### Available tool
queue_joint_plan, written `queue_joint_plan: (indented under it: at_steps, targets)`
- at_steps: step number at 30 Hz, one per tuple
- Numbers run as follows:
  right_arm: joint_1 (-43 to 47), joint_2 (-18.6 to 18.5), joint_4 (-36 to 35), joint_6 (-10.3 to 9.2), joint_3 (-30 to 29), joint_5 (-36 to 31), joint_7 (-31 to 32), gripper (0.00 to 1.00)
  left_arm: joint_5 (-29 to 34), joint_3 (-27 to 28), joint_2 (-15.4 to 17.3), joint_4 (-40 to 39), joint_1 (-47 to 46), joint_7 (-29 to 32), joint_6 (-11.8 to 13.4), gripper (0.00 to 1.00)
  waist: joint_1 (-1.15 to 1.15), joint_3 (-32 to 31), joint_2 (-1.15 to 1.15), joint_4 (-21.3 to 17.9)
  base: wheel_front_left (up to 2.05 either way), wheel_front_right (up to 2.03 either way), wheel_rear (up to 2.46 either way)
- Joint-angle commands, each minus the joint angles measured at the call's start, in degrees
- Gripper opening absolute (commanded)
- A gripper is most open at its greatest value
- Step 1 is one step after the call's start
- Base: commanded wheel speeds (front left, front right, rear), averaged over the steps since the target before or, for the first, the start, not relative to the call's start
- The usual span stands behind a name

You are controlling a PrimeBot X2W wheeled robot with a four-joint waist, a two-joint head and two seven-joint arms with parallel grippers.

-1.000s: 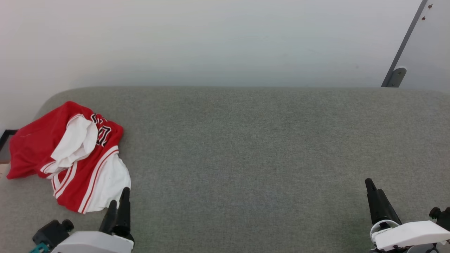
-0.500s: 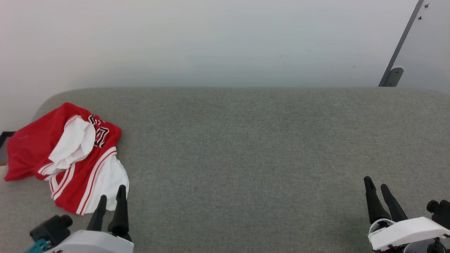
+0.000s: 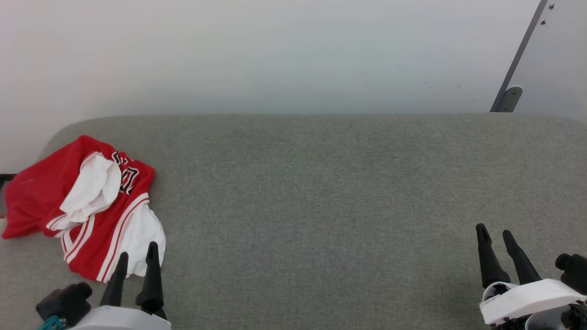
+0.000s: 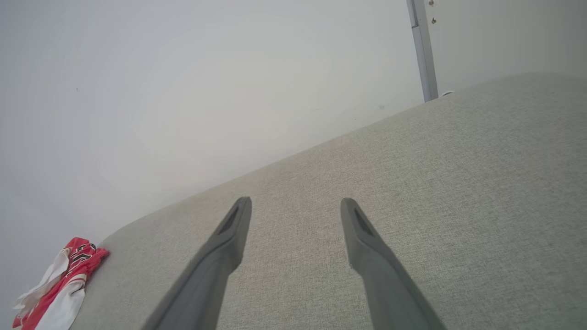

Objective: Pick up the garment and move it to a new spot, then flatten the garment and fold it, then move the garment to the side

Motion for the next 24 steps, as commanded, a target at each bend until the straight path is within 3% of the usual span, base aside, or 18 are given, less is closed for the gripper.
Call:
queue_joint_plan:
  at_steps: [1,24]
  targets:
    - [-0.9,-0.3,-0.6,-0.04,0.2,-1.4,-0.5,1.0,1.6,0.3,0.1,-0.8,0.0,-0.6,-0.5,1.0,0.0,0.0,0.0,0.0,0.0,0.0,0.0]
    - [-1.5,-0.8,-1.1,-0.05,0.9,-11.4,-3.7,1.0,15.1,2.7,-1.4,-2.3,1.0,-3.4,-3.2,1.0,0.0,-0.1,0.0,-0.6,0.0,0.0,0.0]
